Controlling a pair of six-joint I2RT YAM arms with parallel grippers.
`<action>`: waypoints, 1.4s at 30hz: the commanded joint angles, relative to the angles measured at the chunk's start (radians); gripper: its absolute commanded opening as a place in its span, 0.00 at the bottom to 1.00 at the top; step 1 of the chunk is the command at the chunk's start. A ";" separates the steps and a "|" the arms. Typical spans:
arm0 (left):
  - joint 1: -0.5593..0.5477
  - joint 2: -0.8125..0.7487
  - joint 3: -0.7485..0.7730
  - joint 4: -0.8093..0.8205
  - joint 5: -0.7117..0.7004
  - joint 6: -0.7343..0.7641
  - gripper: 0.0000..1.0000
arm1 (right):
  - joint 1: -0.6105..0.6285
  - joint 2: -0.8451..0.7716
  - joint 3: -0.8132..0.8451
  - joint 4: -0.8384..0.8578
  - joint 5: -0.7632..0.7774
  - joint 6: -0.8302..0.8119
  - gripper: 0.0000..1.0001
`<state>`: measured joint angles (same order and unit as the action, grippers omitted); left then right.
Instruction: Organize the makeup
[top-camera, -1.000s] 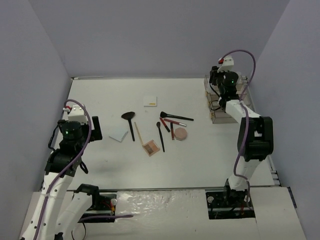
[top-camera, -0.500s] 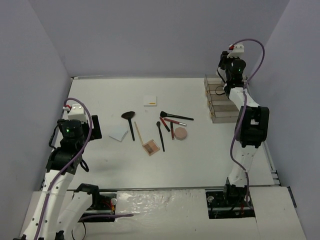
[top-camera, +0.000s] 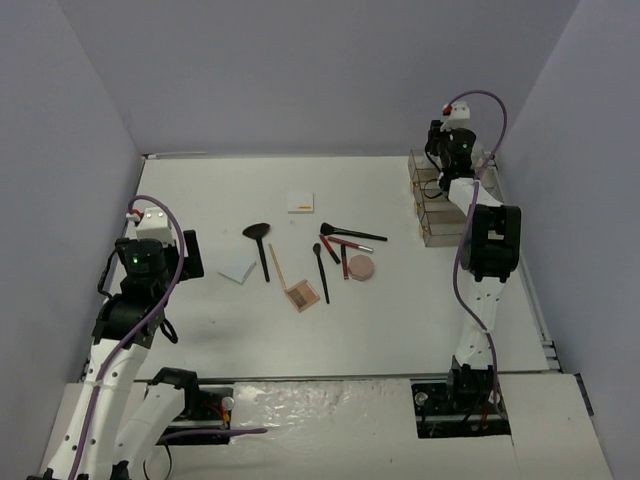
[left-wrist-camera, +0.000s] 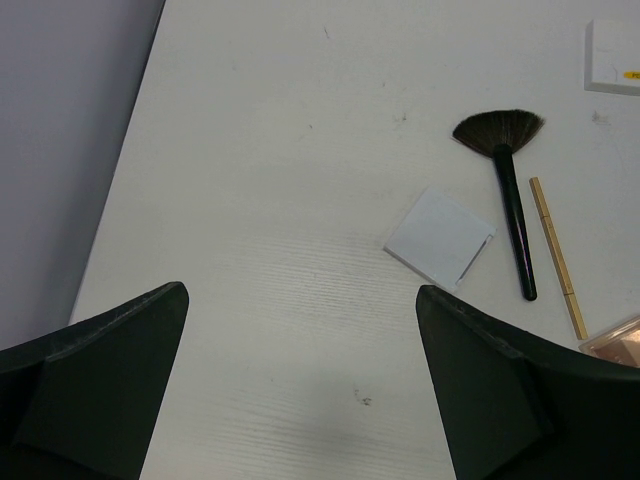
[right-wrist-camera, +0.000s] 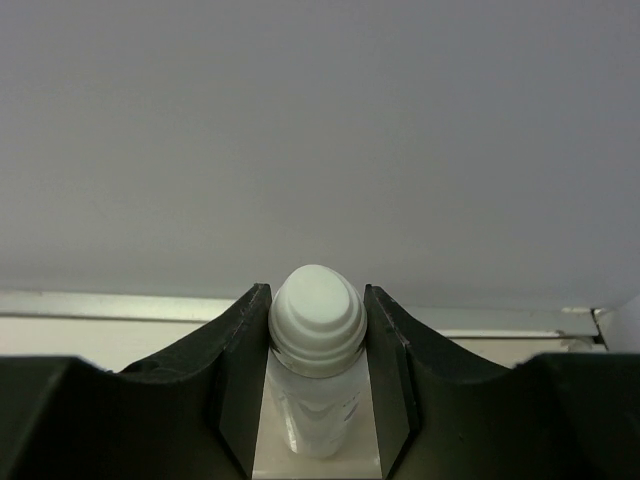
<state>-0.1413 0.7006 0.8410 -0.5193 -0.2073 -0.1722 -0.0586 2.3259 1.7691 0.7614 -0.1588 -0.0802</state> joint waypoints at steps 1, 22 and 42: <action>0.008 0.006 0.020 0.061 0.002 -0.007 0.97 | -0.004 -0.037 0.072 0.095 -0.029 0.002 0.00; 0.014 -0.019 0.019 0.060 0.023 -0.003 0.97 | 0.005 -0.153 -0.018 0.028 -0.076 -0.033 0.80; 0.020 -0.068 0.009 0.058 0.049 -0.018 0.97 | 0.352 -0.845 -0.554 -0.567 0.053 0.194 1.00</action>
<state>-0.1287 0.6312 0.8372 -0.5182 -0.1639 -0.1758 0.2206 1.5570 1.3631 0.3200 -0.1447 0.0000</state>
